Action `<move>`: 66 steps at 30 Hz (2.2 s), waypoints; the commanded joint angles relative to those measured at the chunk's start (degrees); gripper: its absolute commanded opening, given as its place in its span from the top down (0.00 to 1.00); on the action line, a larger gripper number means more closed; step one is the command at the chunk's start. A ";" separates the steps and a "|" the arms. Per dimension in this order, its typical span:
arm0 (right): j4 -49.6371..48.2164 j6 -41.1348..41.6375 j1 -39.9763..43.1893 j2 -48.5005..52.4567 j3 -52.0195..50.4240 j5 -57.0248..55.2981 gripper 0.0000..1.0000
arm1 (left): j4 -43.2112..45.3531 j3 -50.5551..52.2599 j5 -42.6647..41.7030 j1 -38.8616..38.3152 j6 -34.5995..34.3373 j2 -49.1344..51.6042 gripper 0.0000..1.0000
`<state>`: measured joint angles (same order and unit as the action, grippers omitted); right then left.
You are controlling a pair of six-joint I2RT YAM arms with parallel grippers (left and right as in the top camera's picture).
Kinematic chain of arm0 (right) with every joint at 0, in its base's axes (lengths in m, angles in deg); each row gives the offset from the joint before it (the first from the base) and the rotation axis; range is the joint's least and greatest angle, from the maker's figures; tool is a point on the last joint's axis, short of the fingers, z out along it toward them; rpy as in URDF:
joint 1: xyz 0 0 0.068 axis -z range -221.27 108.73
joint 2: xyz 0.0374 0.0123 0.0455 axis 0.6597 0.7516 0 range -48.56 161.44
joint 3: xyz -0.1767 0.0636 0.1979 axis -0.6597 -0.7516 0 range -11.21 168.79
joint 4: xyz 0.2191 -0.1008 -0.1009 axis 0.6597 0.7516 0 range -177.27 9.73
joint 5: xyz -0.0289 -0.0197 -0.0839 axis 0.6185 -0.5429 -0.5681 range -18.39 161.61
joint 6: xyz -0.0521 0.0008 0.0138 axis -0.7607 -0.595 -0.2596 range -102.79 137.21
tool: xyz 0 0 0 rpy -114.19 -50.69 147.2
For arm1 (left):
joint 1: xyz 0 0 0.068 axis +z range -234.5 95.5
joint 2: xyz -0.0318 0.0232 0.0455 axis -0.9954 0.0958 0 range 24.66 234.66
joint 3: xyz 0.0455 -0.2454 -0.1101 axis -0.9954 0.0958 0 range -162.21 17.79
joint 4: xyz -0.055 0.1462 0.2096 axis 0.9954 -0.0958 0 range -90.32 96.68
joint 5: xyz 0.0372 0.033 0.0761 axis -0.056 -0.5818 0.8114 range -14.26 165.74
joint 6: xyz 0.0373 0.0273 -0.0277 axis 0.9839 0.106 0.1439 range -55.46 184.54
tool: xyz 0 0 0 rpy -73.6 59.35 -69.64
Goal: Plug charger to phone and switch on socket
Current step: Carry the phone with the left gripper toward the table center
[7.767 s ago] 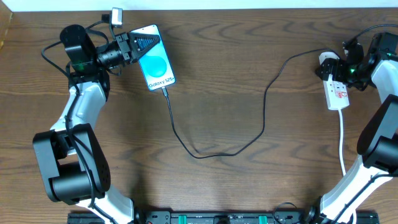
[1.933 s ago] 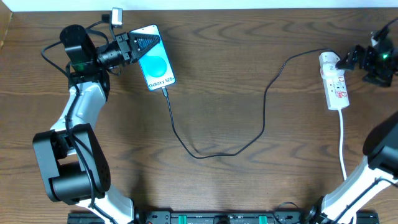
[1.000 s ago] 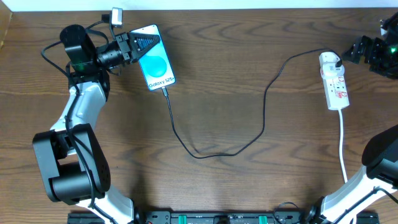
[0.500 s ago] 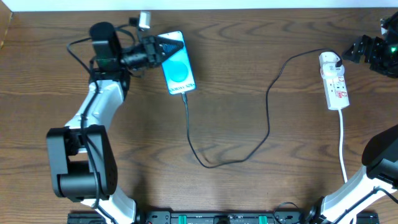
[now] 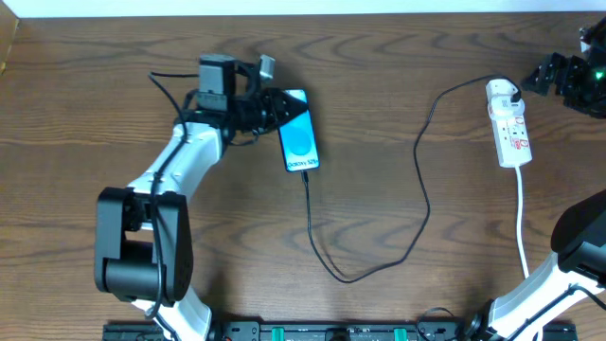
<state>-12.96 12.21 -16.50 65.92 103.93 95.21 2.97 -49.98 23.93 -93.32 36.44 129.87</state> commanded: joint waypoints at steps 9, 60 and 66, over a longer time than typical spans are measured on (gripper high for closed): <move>-0.13 0.28 -0.24 -0.24 0.66 0.79 0.01 | -0.09 -0.42 2.38 -3.65 2.58 6.84 0.93; 0.09 0.26 -0.24 -0.24 0.46 1.64 0.01 | 0.70 -0.42 7.52 -10.38 -1.84 14.03 0.92; 0.09 0.26 -0.24 -0.24 0.42 1.64 0.01 | 0.63 -0.42 7.52 -10.40 -1.84 14.47 0.92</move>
<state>-12.96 12.21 -16.50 65.92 103.93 95.86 3.67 -49.98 32.22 -103.79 34.78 143.57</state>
